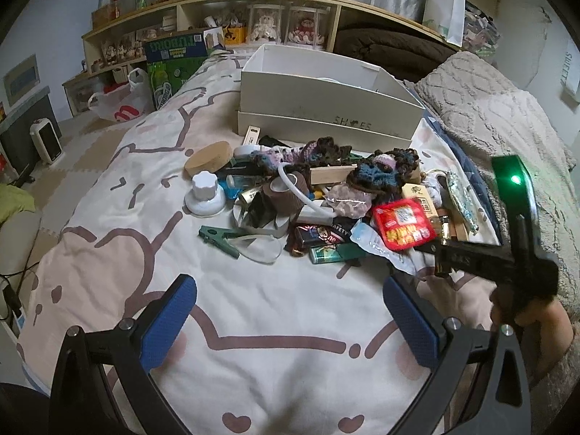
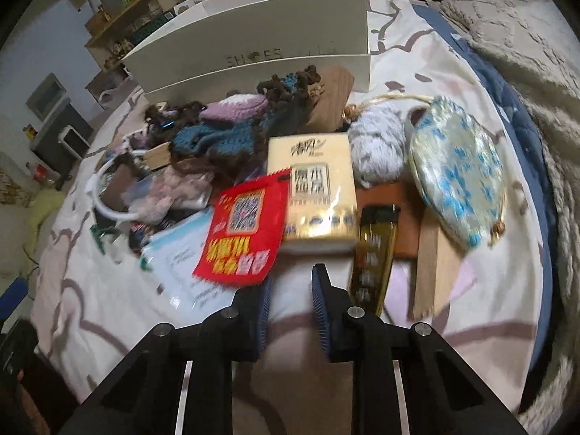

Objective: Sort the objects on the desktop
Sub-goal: 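Lower the right tool onto the gold bar and close its fingers, then lift the gold bar with the right tool and hold it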

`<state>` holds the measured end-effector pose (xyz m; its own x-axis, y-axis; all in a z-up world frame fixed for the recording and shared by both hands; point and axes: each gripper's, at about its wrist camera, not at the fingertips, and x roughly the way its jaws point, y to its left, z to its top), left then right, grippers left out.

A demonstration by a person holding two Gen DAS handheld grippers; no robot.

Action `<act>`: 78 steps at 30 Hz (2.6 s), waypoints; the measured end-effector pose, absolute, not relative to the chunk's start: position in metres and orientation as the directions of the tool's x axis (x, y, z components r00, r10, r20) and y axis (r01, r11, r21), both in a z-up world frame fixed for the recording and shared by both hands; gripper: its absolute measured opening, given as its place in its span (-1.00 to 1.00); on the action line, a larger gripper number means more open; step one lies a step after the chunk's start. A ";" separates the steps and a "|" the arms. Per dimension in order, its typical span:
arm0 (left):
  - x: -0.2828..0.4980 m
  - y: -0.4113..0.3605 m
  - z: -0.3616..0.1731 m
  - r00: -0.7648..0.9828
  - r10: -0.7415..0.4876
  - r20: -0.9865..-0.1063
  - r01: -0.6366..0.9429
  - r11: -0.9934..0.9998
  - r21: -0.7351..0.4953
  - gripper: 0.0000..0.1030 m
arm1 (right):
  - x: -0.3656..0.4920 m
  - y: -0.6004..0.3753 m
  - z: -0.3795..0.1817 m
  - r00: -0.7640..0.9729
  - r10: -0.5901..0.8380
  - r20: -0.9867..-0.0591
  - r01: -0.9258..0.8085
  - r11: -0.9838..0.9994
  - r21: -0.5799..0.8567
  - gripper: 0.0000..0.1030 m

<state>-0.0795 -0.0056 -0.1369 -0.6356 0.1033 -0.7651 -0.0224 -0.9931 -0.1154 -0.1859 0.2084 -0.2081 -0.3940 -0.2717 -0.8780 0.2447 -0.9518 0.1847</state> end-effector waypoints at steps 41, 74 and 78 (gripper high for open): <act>-0.103 0.024 -0.201 -0.462 0.057 -0.885 0.011 -0.998 -0.069 0.96 | -0.150 0.240 -0.196 -0.394 -0.351 -0.849 0.236 -0.932 0.276 -0.54; -0.093 0.005 -0.214 -0.391 0.023 -0.920 0.101 -0.993 -0.068 0.65 | -0.128 0.222 -0.217 -0.271 -0.265 -0.925 0.379 -0.913 0.151 -0.55; -0.095 0.008 -0.216 -0.388 0.009 -0.921 0.103 -0.993 -0.053 0.79 | -0.128 0.219 -0.219 -0.257 -0.241 -0.936 0.406 -0.906 0.122 -0.16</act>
